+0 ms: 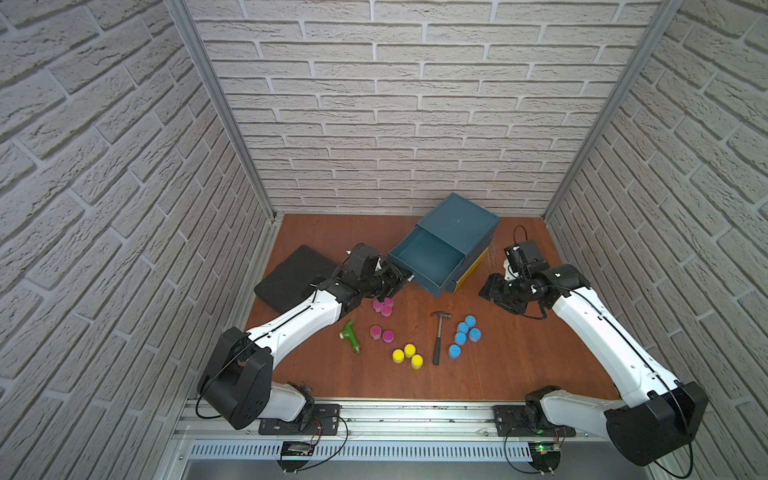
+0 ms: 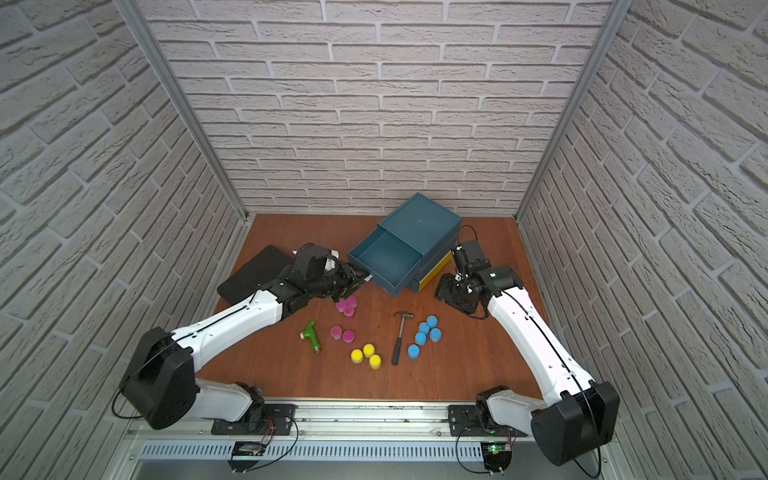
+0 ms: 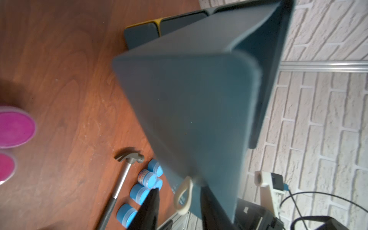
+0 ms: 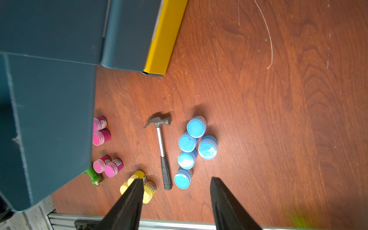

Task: Put the paint cans in the drawer according to color
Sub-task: Open the drawer in the storage box.

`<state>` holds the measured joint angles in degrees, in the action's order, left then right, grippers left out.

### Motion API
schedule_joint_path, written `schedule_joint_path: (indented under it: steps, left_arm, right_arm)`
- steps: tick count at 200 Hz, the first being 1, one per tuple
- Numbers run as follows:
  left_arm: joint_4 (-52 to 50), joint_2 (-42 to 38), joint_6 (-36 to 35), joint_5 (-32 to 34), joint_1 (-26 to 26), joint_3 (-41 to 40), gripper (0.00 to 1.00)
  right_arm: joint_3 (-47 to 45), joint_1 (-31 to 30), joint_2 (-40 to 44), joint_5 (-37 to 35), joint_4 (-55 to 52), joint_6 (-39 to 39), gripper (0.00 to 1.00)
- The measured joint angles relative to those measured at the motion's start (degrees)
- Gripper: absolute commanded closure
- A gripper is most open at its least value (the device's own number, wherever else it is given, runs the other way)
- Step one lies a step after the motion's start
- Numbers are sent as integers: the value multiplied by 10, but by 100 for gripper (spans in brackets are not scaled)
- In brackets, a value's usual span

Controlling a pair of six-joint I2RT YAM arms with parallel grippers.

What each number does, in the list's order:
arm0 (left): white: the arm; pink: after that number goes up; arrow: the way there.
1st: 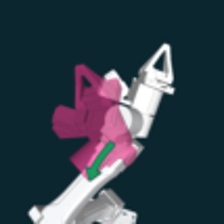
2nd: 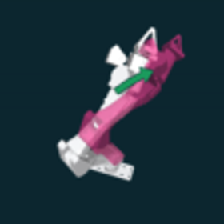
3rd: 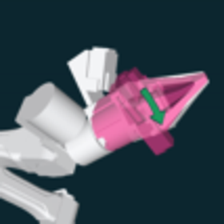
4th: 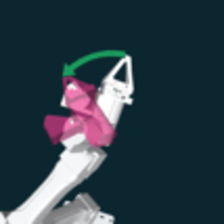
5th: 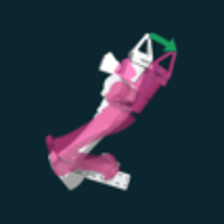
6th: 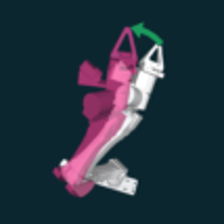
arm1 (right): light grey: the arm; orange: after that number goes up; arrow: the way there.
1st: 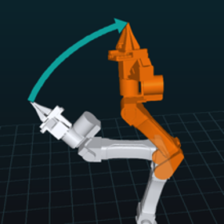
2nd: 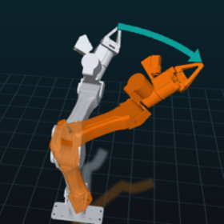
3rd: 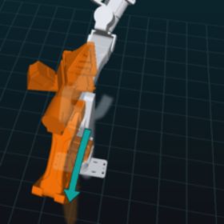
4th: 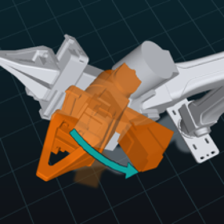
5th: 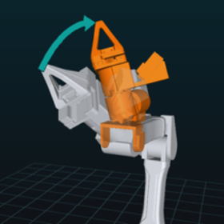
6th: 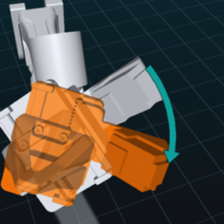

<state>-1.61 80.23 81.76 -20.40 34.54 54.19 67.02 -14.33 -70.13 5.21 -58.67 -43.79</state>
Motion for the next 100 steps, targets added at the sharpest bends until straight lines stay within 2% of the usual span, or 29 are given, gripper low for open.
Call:
schedule_joint_path:
  steps: [22, 43, 100]
  left_arm:
    - [-25, 0, -10, 5, 0, 9, 44]
    - [-59, -12, -27, 19, 0, 17, 36]
    - [-244, -125, -105, 113, -6, 59, 31]
  right_arm:
    - [-10, -1, 1, 0, 0, -2, 37]
    - [-27, -4, 1, -1, 5, -4, 37]
    - [-108, -35, -21, -4, 55, -20, 34]
